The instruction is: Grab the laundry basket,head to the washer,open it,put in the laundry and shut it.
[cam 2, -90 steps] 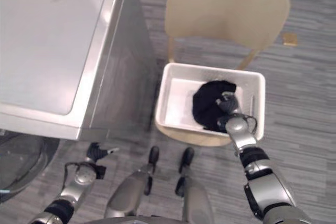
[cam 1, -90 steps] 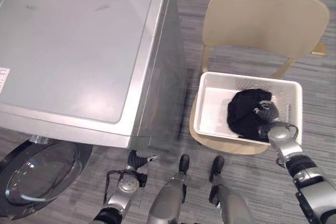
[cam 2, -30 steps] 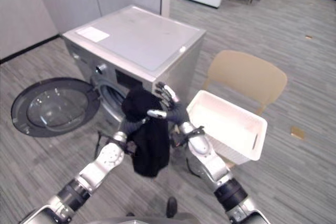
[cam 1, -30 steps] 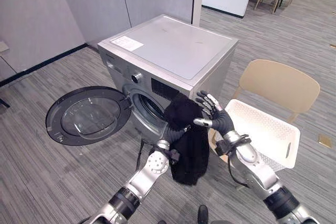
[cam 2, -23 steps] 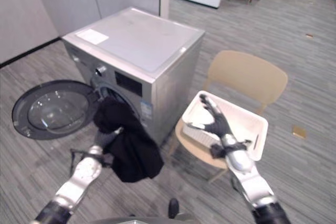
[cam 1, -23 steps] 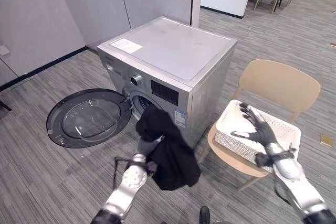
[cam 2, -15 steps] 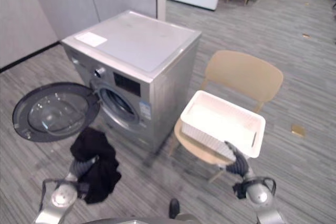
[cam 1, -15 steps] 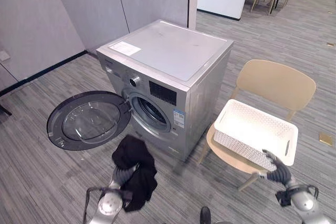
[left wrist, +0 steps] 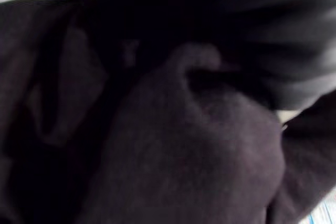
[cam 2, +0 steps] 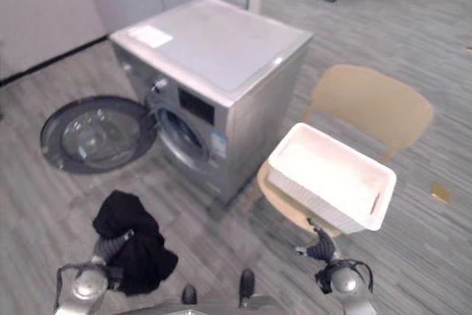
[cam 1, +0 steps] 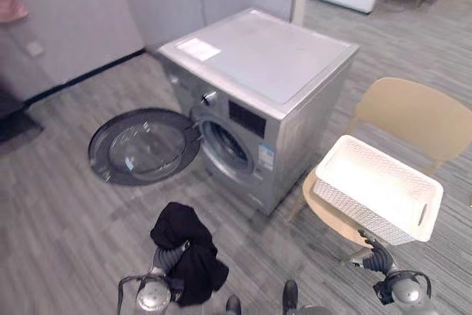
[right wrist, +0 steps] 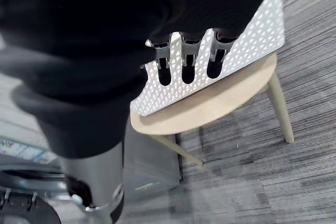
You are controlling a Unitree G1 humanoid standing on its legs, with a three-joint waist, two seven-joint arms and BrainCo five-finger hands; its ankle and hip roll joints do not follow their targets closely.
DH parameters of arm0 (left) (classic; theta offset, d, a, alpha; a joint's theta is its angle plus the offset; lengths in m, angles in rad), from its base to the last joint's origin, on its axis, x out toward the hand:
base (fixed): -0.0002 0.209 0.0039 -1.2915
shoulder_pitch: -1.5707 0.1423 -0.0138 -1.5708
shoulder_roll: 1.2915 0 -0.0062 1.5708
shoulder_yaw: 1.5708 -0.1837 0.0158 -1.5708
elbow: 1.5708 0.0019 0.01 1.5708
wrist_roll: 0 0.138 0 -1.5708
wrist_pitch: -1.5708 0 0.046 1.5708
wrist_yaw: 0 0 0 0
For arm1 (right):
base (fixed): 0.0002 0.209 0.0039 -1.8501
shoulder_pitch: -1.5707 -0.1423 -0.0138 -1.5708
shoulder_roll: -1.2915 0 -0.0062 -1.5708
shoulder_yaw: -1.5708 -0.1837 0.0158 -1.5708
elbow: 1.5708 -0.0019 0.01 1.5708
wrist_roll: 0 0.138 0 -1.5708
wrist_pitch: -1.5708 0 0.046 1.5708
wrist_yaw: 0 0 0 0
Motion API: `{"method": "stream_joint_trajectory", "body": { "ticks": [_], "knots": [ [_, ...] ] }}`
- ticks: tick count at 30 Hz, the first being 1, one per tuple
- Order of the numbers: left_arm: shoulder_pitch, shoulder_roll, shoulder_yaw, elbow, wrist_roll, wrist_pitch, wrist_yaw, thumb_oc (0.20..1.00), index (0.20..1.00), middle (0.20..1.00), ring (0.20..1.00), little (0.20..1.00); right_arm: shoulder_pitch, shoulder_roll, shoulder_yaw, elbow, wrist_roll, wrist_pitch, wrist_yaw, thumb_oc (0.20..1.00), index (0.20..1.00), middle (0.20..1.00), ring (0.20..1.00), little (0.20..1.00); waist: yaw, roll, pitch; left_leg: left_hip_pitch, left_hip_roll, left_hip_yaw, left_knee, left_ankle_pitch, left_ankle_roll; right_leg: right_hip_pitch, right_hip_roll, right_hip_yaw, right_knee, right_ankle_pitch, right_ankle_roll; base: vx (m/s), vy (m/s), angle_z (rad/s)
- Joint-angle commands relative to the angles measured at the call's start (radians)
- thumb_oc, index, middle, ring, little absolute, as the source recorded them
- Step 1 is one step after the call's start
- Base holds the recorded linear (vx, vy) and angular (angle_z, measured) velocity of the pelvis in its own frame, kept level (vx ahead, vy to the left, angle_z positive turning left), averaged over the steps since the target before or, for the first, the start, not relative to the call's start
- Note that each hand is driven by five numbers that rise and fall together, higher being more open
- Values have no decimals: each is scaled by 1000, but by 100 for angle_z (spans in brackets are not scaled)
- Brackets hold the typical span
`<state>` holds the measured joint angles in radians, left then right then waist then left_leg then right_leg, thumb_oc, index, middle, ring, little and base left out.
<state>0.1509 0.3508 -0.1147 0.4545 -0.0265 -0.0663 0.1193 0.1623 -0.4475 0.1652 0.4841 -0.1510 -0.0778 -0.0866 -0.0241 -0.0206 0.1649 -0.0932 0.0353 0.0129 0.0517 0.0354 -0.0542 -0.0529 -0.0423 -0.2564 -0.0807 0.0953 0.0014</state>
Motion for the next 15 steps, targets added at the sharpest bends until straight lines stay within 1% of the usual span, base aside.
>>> {"method": "stream_joint_trajectory", "body": {
  "ticks": [1,2,5,6,7,9,10,11,12,13,14,15],
  "knots": [
    [6,55,55,-36,-46,-38,33,200,200,200,200,200,-43,2,-7,-8,-3,-9,-44,1000,1000,1000,1000,1000,6,-40,-15,-55,63,272,53,-53,-5,60,-48,-3,133,-241,85,99,110,124],
    [5,52,52,-39,-44,-40,35,200,200,200,200,200,-48,5,2,-1,-9,-6,-48,1000,1000,1000,1000,1000,2,-41,-17,-51,85,315,51,-53,-3,69,-56,-27,123,-233,92,136,137,105],
    [-18,52,44,-42,-47,-38,42,200,200,200,200,200,-50,5,0,1,-12,6,-65,1000,1000,1000,1000,1000,-19,-43,-20,-42,163,446,33,-22,-16,86,-100,-126,119,-217,106,63,165,110],
    [-18,52,44,-42,-47,-38,42,200,200,200,200,200,-50,5,0,1,-12,6,-65,1000,1000,1000,1000,1000,-19,-43,-20,-42,163,445,33,-21,-16,86,-100,-127,119,-217,106,163,255,151],
    [-26,43,42,-44,-70,-38,38,200,200,200,200,200,-53,16,0,-1,-1,15,-60,1000,1000,1000,1000,1000,-27,-33,-30,-20,176,483,5,-17,-17,102,-120,-173,127,-219,116,230,287,88],
    [-33,37,32,-43,-74,-43,36,200,200,200,200,200,-65,24,2,-6,13,12,-63,1000,1000,1000,1000,1000,-26,-32,-38,-24,155,478,10,-30,-8,124,-150,-194,139,-212,128,372,466,55],
    [-39,44,34,-46,-74,-35,29,200,200,200,200,200,-92,39,23,-24,8,18,-58,1000,1000,1000,1000,1000,-15,-51,-29,-25,104,440,15,-76,31,95,-212,-170,249,-188,136,395,479,70],
    [-46,57,34,-45,-71,-32,30,200,200,200,200,200,-101,46,32,-36,10,19,-58,1000,1000,1000,1000,1000,-17,-60,-15,-20,86,427,16,-89,44,67,-220,-137,314,-165,135,353,414,75],
    [-57,69,33,-42,-63,-31,36,200,200,200,200,200,-109,55,38,-48,17,17,-60,1000,1000,1000,1000,1000,-23,-69,-4,-18,69,416,19,-105,57,30,-213,-88,363,-159,142,181,194,39],
    [-62,79,29,-41,-54,-31,31,200,200,200,200,200,-107,59,42,-60,20,16,-57,1000,1000,1000,1000,1000,-35,-71,6,-7,53,395,13,-115,64,-10,-174,-21,400,-175,138,116,129,41],
    [-63,79,29,-41,-54,-31,31,200,200,200,200,200,-107,59,42,-61,20,17,-56,1000,1000,1000,1000,1000,-32,-73,5,-8,52,398,13,-117,65,-18,-177,-16,411,-181,138,170,156,42],
    [-64,82,25,-45,-47,-29,23,200,200,200,200,200,-105,59,47,-68,19,17,-48,1000,1000,1000,1000,1000,-49,-67,13,11,36,375,0,-124,70,-51,-125,55,422,-208,132,106,87,69]
  ]
}}
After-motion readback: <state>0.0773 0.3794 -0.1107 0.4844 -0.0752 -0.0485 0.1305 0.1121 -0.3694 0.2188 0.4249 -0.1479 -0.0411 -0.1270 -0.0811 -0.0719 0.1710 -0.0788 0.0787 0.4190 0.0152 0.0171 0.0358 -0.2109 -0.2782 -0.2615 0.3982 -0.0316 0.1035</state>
